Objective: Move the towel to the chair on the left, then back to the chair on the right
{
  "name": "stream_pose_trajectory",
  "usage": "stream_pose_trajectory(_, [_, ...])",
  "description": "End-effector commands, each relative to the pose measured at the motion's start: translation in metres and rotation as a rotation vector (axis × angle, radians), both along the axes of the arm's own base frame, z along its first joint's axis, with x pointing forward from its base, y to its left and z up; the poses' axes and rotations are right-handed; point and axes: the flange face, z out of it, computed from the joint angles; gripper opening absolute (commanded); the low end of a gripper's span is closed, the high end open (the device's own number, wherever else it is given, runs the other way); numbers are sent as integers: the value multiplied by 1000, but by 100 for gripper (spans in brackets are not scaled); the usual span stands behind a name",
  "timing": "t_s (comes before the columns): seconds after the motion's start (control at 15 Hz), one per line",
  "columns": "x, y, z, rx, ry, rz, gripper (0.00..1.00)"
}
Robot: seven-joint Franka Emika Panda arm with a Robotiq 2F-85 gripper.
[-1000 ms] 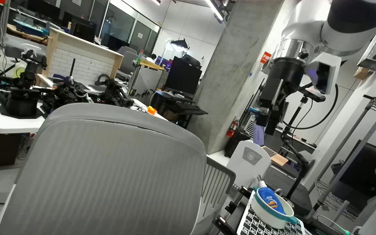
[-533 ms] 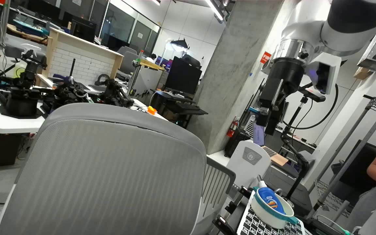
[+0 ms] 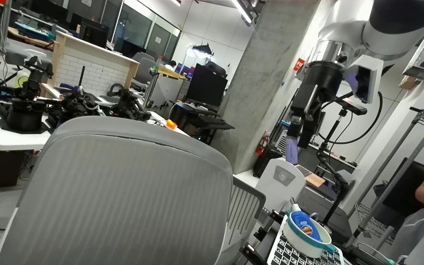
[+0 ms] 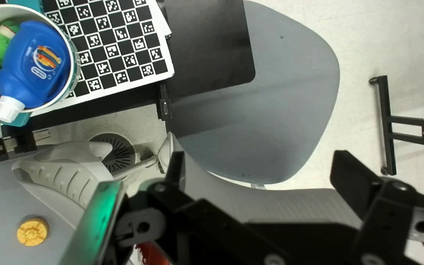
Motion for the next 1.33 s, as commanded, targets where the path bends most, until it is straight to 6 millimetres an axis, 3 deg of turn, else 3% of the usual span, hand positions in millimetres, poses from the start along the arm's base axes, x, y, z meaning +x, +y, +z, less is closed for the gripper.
stream_pose_trajectory(0.0, [30, -12, 25, 24, -62, -102, 100])
stream_pose_trajectory(0.27, [77, -30, 47, 46, -153, -220, 100])
stream_pose_trajectory(0.47, [113, -31, 51, 79, -183, -299, 100])
stream_pose_trajectory(0.87, [175, -40, 5, 49, -174, -557, 100])
stream_pose_trajectory(1.13, [194, -57, -32, 7, -146, -757, 100])
stream_pose_trajectory(1.27, [194, -69, -47, -33, -133, -839, 100])
